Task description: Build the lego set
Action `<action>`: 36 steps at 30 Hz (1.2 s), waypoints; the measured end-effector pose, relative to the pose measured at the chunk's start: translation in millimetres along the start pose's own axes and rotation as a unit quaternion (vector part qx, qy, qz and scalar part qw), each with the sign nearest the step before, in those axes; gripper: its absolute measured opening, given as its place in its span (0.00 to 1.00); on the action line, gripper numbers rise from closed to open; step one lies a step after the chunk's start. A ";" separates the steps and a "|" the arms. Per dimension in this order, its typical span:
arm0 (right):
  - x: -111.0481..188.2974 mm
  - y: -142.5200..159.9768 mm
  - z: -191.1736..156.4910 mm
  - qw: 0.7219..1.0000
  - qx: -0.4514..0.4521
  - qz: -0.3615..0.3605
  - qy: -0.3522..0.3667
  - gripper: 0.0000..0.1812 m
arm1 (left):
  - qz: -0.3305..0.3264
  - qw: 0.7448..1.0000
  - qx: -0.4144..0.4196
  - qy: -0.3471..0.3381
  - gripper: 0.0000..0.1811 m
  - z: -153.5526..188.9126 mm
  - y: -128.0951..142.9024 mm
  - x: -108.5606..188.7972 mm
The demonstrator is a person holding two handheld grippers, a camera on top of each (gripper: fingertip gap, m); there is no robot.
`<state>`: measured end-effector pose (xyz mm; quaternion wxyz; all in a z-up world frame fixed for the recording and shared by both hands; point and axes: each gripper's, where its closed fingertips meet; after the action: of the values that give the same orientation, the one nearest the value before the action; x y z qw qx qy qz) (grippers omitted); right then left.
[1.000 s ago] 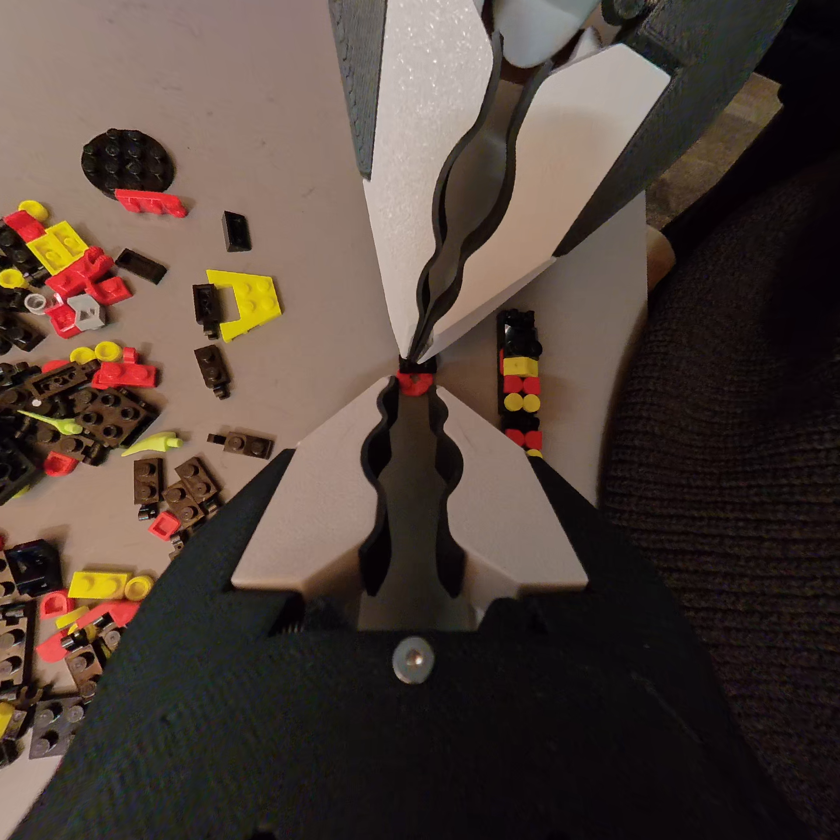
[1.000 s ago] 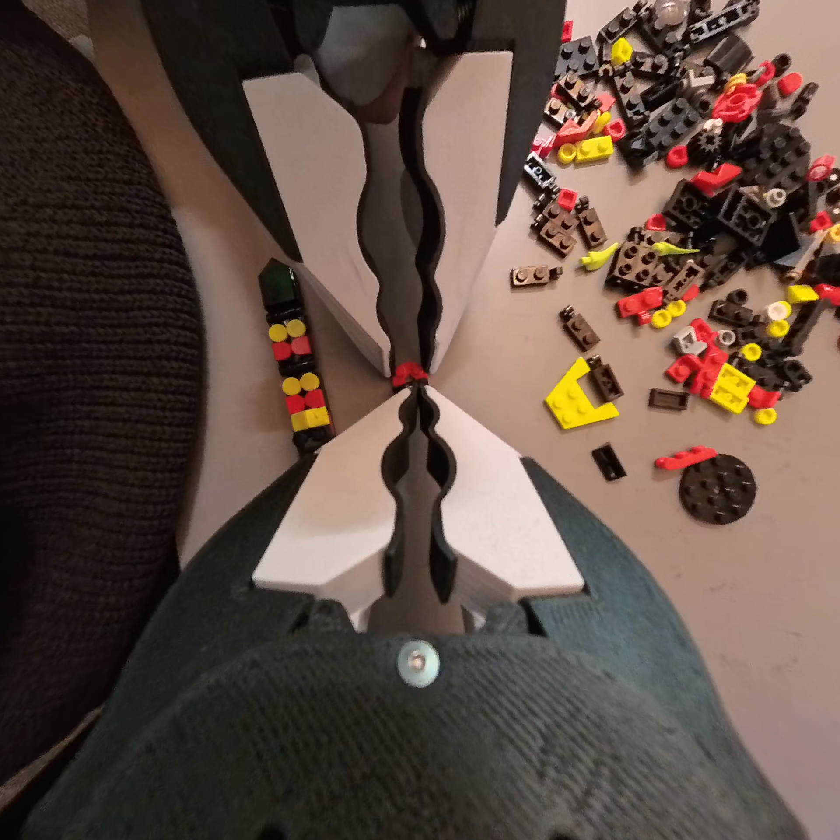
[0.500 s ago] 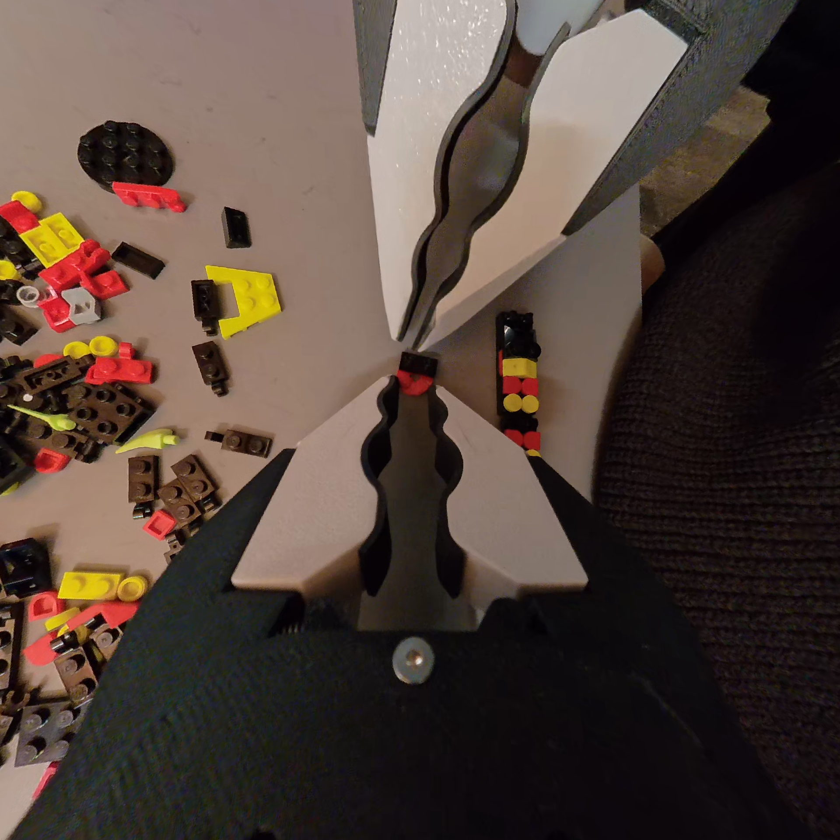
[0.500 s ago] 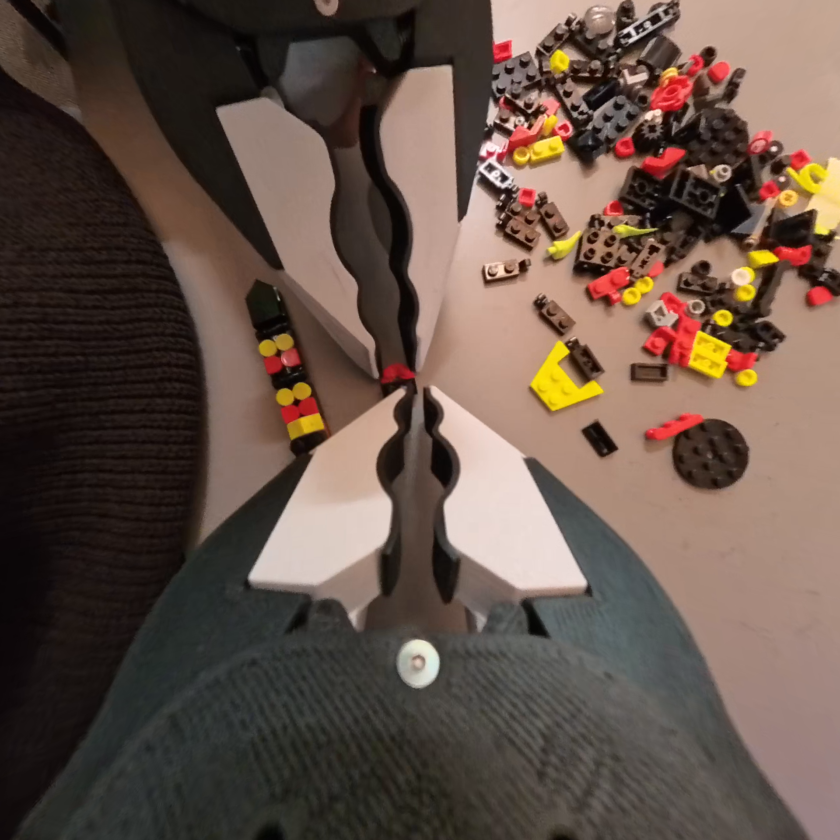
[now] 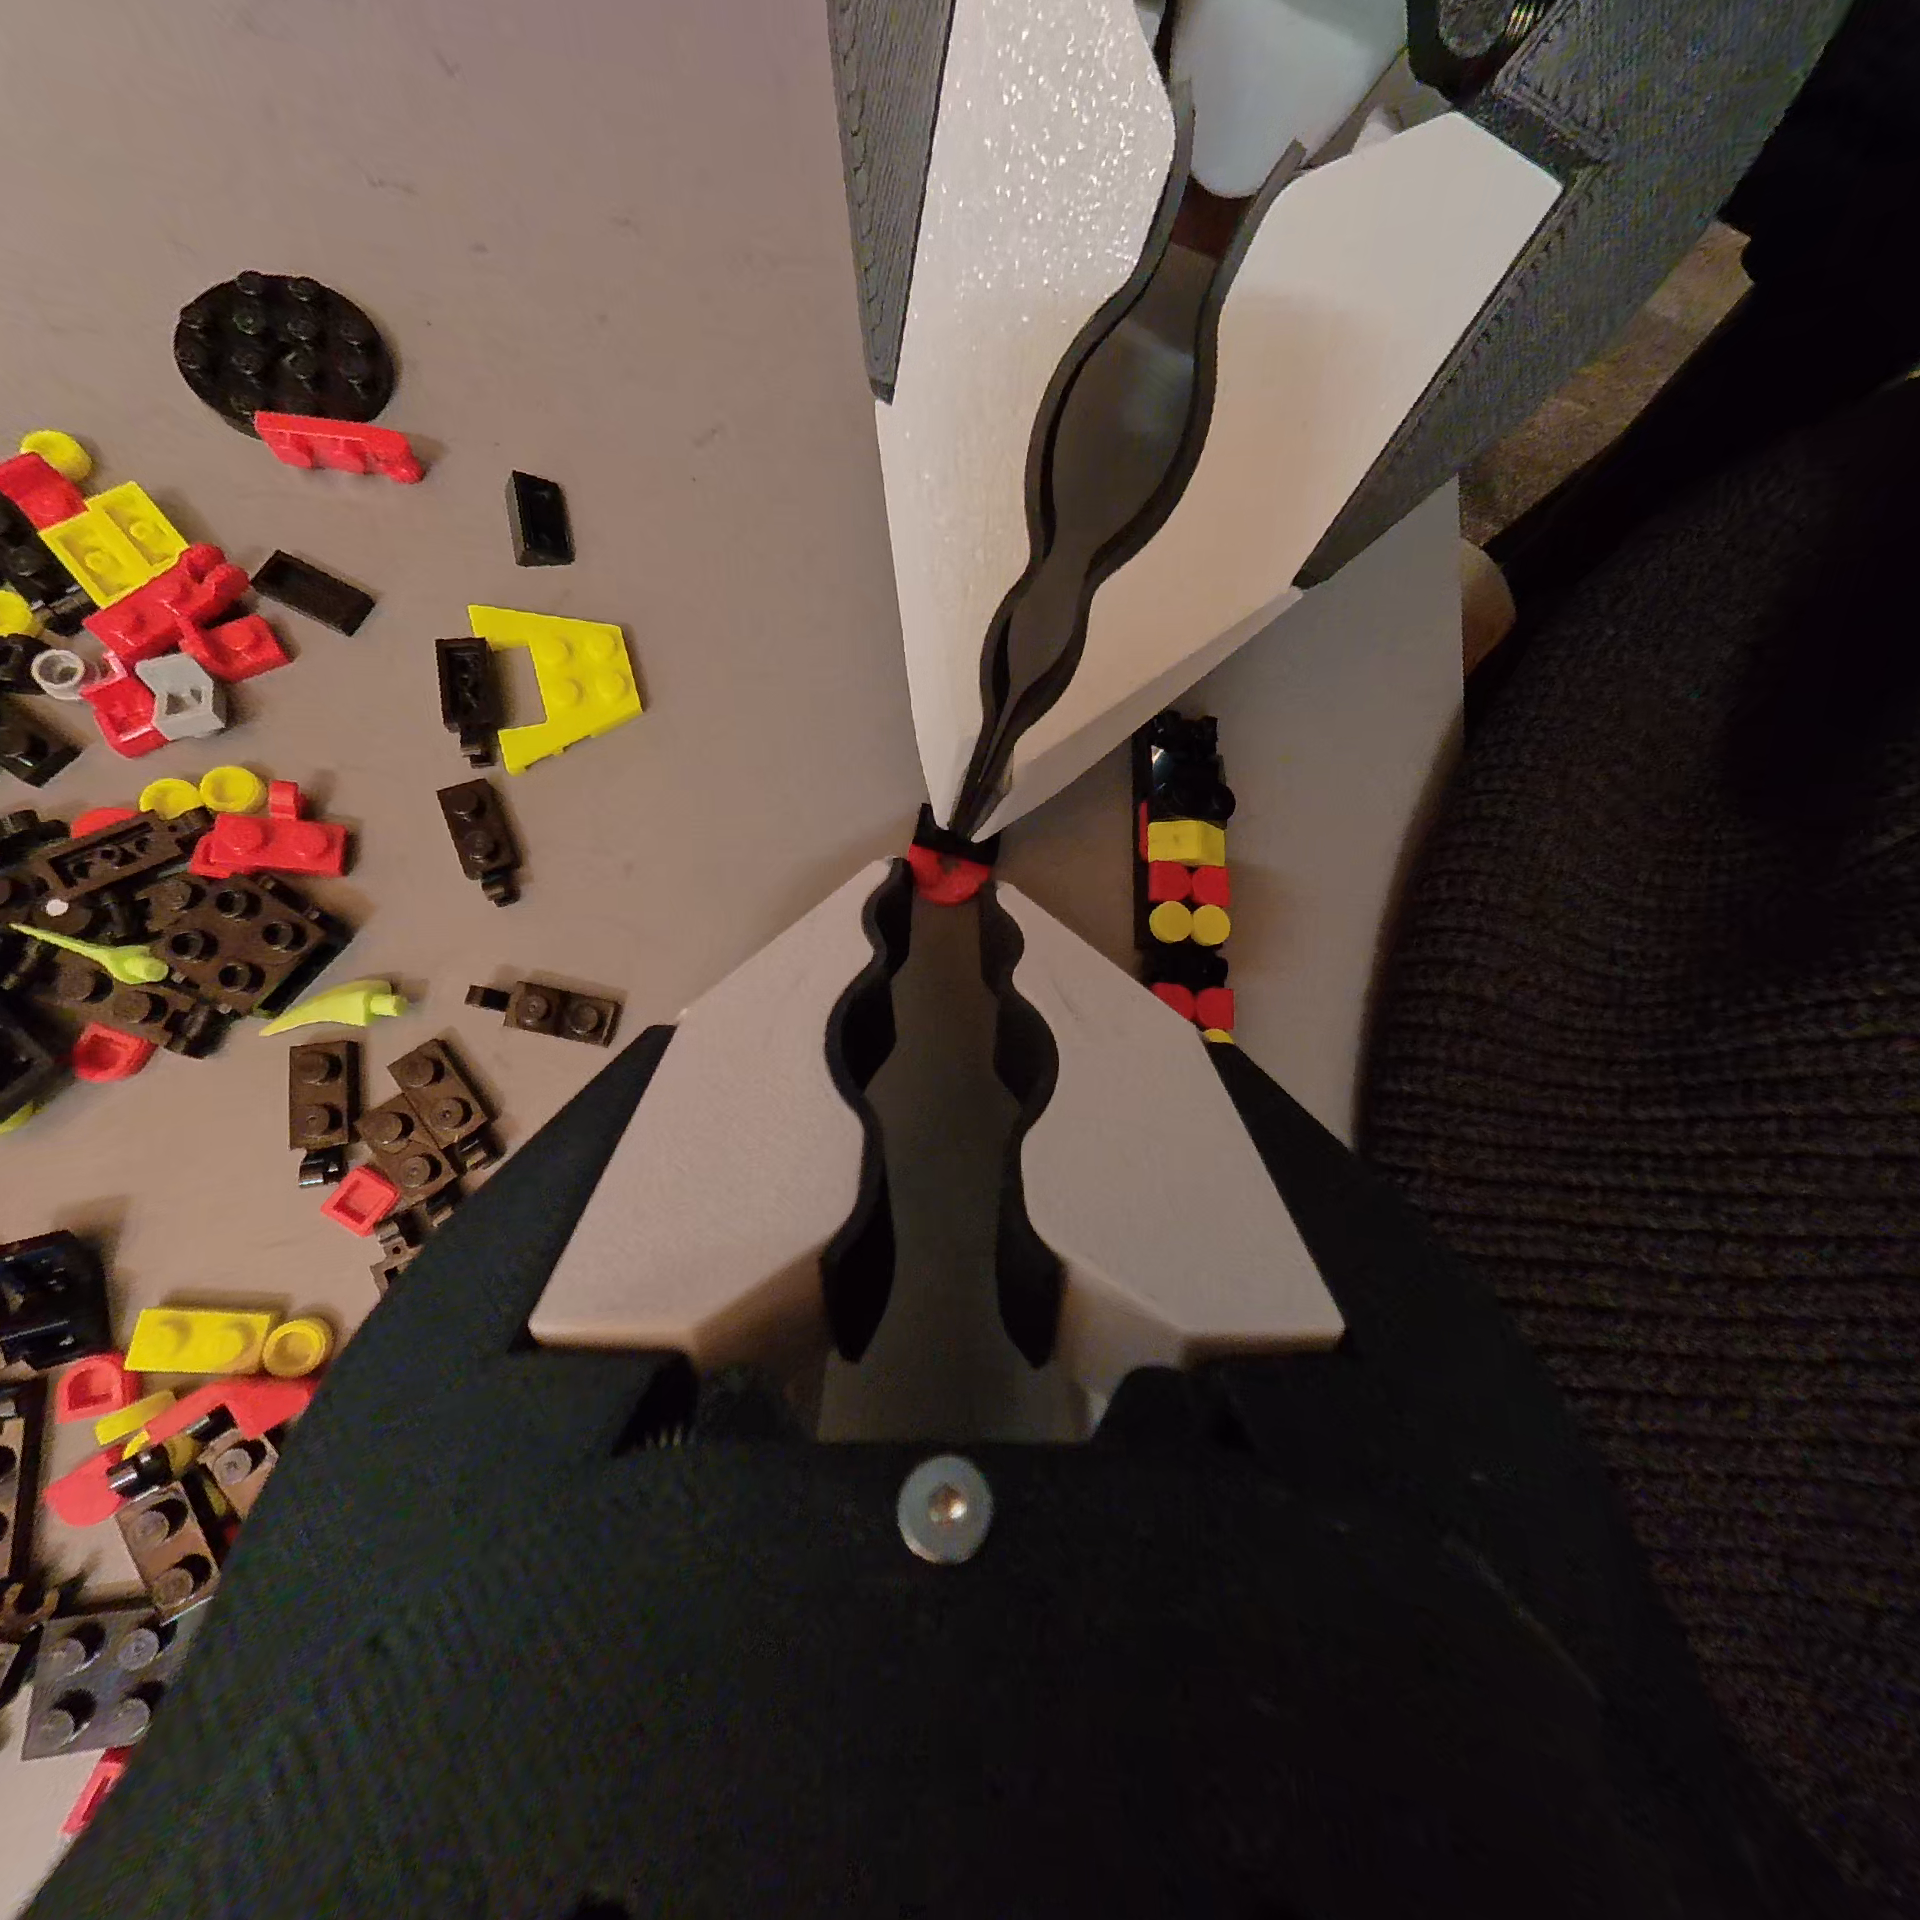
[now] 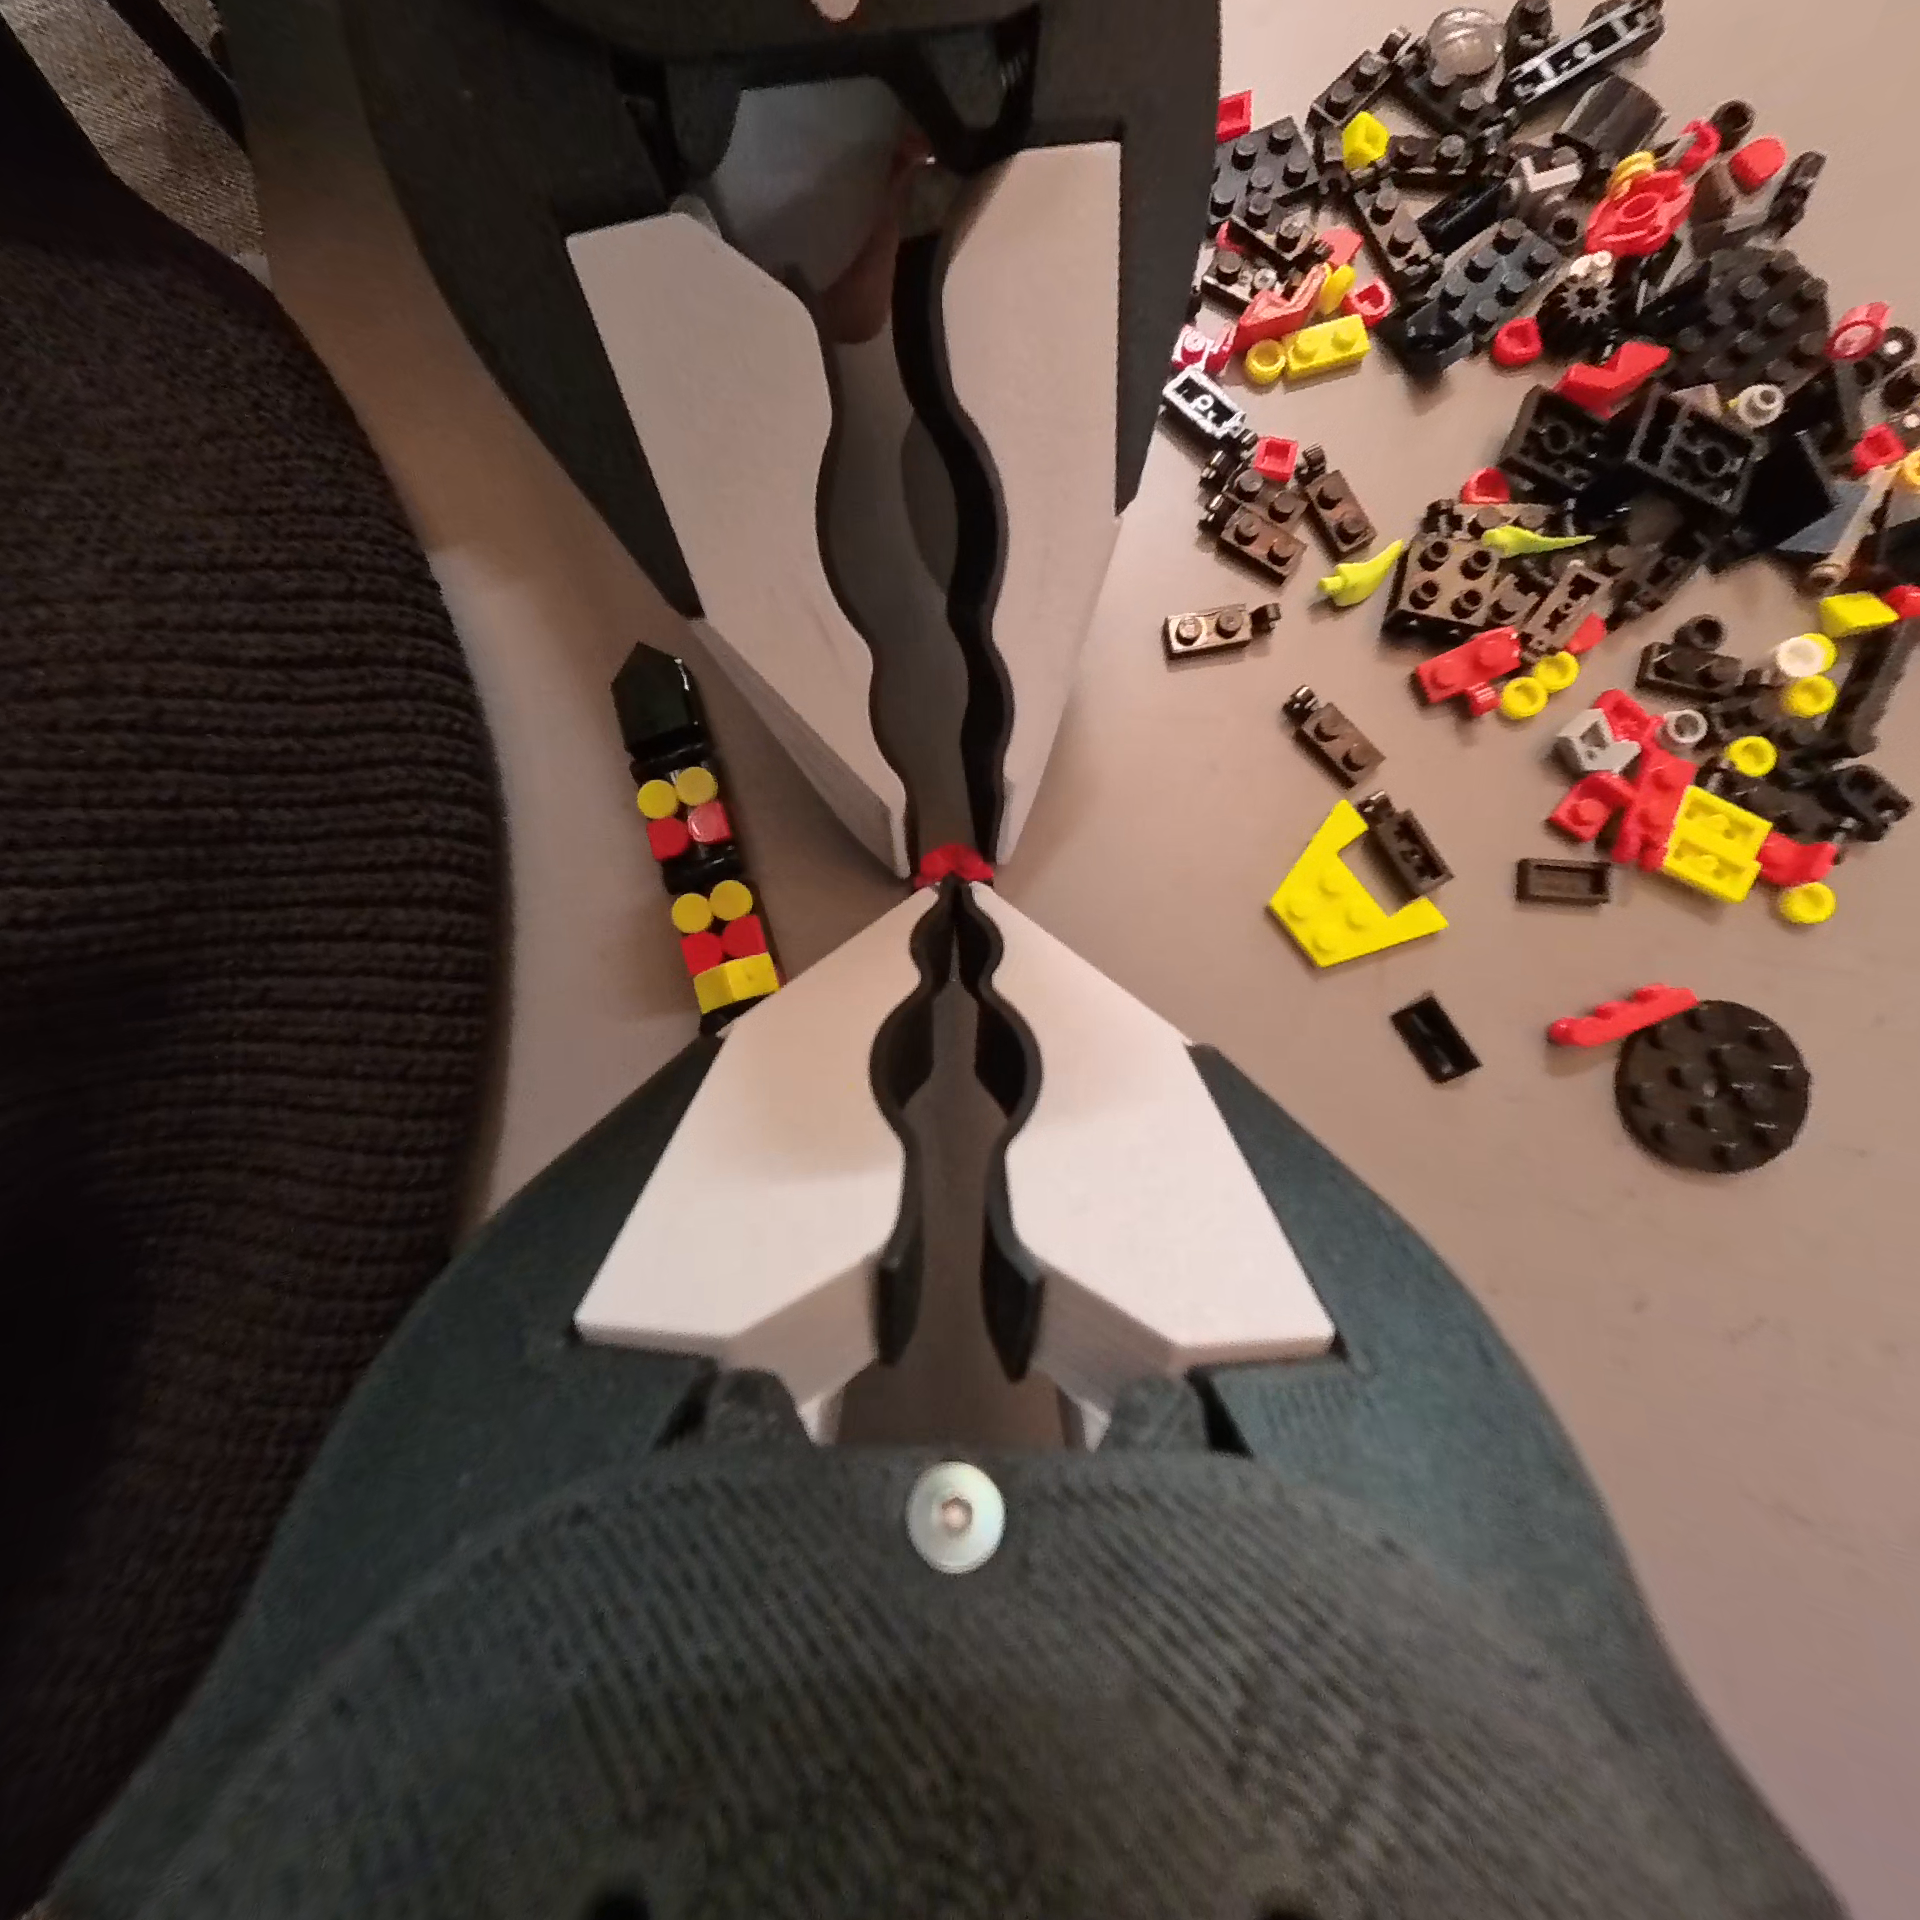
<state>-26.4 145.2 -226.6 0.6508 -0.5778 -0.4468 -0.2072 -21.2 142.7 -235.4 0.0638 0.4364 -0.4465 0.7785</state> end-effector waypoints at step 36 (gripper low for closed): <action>-1.8 0.9 2.4 0.996 0.031 -0.045 0.070 0.00 | -0.002 1.000 0.004 -0.001 0.05 0.8 -0.2 -0.1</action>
<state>-27.4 147.2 -228.7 0.6882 -0.5210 -0.4316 -0.2621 -20.6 142.3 -235.2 0.0634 0.4384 -0.4429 0.7795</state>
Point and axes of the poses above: each gripper's, where its closed fingertips meet, x back along the fingers, y out of its underside, z = x × y across the jaws, and after that the axes turned 3 degrees about -z, right-handed
